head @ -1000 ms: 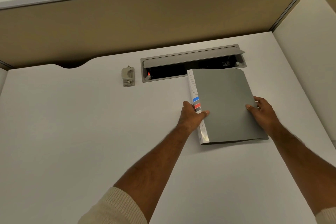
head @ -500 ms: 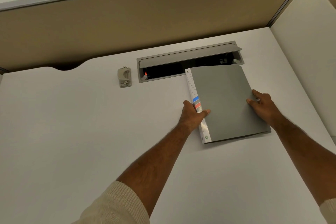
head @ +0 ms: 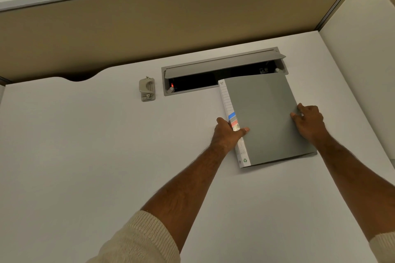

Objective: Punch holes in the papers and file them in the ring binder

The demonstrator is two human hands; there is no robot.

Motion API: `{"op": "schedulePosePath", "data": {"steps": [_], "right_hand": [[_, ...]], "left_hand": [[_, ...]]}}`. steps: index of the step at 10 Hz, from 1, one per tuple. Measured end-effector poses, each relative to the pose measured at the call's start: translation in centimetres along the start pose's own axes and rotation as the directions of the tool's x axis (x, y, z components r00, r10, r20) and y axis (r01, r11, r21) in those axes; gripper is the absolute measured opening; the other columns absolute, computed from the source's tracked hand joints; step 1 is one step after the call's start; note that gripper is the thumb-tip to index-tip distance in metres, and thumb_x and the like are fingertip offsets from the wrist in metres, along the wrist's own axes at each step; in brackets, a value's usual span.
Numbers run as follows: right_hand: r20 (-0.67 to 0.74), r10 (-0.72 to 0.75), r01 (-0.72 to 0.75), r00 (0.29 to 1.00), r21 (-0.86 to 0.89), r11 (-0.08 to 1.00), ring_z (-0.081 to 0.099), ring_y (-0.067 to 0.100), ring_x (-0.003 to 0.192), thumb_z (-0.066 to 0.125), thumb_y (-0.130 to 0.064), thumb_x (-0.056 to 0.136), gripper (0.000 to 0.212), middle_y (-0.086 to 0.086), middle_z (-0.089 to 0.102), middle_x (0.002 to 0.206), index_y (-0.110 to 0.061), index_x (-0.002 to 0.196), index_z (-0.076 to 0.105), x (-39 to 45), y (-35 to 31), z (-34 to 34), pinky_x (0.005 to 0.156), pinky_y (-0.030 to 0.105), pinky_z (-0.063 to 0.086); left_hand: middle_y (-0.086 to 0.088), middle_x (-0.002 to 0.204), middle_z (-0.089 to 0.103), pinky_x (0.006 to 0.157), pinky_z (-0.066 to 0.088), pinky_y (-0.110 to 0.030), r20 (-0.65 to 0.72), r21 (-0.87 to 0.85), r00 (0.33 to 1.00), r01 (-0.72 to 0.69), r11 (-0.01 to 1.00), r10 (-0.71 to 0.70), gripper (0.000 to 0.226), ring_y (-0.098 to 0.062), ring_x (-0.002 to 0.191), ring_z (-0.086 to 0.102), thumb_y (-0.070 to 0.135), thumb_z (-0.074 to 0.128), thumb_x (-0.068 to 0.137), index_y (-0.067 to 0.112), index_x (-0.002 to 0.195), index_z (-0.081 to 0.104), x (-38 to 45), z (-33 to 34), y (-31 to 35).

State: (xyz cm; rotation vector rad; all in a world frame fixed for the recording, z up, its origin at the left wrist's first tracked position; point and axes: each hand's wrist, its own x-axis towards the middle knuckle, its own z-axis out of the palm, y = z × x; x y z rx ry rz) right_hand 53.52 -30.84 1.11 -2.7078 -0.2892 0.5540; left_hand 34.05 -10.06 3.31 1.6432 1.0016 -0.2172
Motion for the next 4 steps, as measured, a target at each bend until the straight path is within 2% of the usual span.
{"op": "schedulePosePath", "data": {"steps": [1, 2, 3, 4], "right_hand": [[0.009, 0.016, -0.015, 1.000, -0.082, 0.997, 0.041, 0.045, 0.133, 0.055, -0.039, 0.101, 0.060, 0.022, 0.039, 0.148, -0.012, 0.152, 0.038, -0.7, -0.6, 0.3, 0.109, 0.056, 0.034], [-0.013, 0.007, -0.009, 1.000, -0.121, 0.993, 0.040, 0.044, 0.134, 0.054, -0.041, 0.100, 0.063, 0.019, 0.037, 0.152, -0.012, 0.153, 0.035, -1.3, -1.1, 0.4, 0.108, 0.058, 0.033], [-0.108, -0.143, 0.125, 0.984, -0.161, 0.979, 0.042, 0.043, 0.134, 0.059, -0.037, 0.098, 0.063, 0.015, 0.037, 0.155, -0.010, 0.151, 0.038, -2.9, -1.9, 1.0, 0.105, 0.059, 0.035], [-0.124, -0.229, 0.205, 0.966, -0.178, 0.962, 0.042, 0.041, 0.136, 0.058, -0.036, 0.099, 0.060, 0.014, 0.038, 0.157, -0.009, 0.150, 0.040, -3.7, -2.4, 1.6, 0.106, 0.058, 0.035]], "left_hand": [[-0.007, 0.112, 0.059, 0.068, 0.052, -0.027, -0.029, 0.004, 1.000, 0.003, 1.000, -0.003, 0.070, -0.017, 0.091, 0.062, 0.049, 0.083, 0.079, 0.010, 0.121, 0.043, -0.7, -0.4, 0.6], [-0.009, 0.119, 0.055, 0.075, 0.054, -0.031, -0.052, 0.037, 0.999, 0.008, 0.999, -0.006, 0.074, -0.023, 0.101, 0.062, 0.051, 0.084, 0.077, 0.010, 0.123, 0.042, -0.4, -0.3, 0.6], [-0.008, 0.124, 0.052, 0.088, 0.059, -0.042, -0.080, 0.138, 0.996, -0.039, 0.990, 0.050, 0.073, -0.027, 0.109, 0.061, 0.052, 0.082, 0.078, 0.014, 0.125, 0.041, -0.8, -0.5, 0.5], [-0.007, 0.127, 0.052, 0.088, 0.057, -0.041, -0.115, 0.288, 0.982, -0.114, 0.951, 0.152, 0.069, -0.026, 0.113, 0.057, 0.050, 0.079, 0.083, 0.015, 0.129, 0.042, -1.6, -0.9, 0.6]]}}
